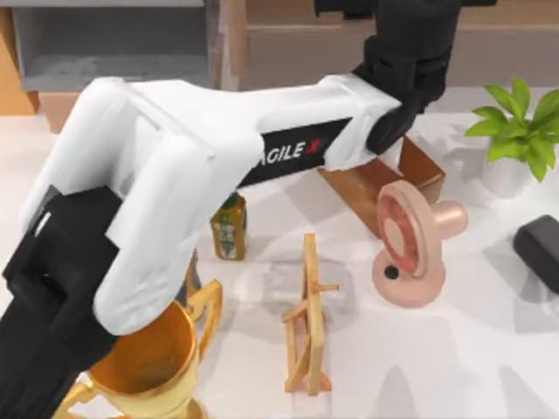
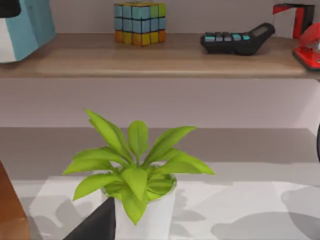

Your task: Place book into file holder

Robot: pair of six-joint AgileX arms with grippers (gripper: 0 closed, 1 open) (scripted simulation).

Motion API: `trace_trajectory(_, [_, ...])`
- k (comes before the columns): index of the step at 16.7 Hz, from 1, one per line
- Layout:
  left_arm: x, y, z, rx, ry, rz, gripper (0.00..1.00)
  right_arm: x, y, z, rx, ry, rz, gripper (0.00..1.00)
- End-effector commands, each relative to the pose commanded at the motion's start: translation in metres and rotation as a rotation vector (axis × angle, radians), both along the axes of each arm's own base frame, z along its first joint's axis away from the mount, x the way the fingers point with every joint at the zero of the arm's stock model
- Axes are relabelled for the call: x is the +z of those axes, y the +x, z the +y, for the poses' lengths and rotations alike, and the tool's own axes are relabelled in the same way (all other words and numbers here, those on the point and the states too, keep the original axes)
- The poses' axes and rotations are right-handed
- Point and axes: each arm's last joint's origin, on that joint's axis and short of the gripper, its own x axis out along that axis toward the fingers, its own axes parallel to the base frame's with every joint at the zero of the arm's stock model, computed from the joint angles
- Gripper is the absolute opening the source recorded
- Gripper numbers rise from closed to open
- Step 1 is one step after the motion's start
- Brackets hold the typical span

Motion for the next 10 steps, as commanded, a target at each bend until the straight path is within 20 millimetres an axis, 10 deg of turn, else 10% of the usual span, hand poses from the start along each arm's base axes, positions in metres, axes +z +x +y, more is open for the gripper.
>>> trace_trajectory(4, [0.028, 0.015, 0.027, 0.074, 0.000, 0.006, 0.00, 0.000, 0.000, 0.000, 0.000, 0.000, 0.000, 1.00])
trace_trajectory(10, [0.013, 0.010, 0.022, 0.058, 0.082, 0.064, 0.00, 0.000, 0.000, 0.000, 0.000, 0.000, 0.000, 1.00])
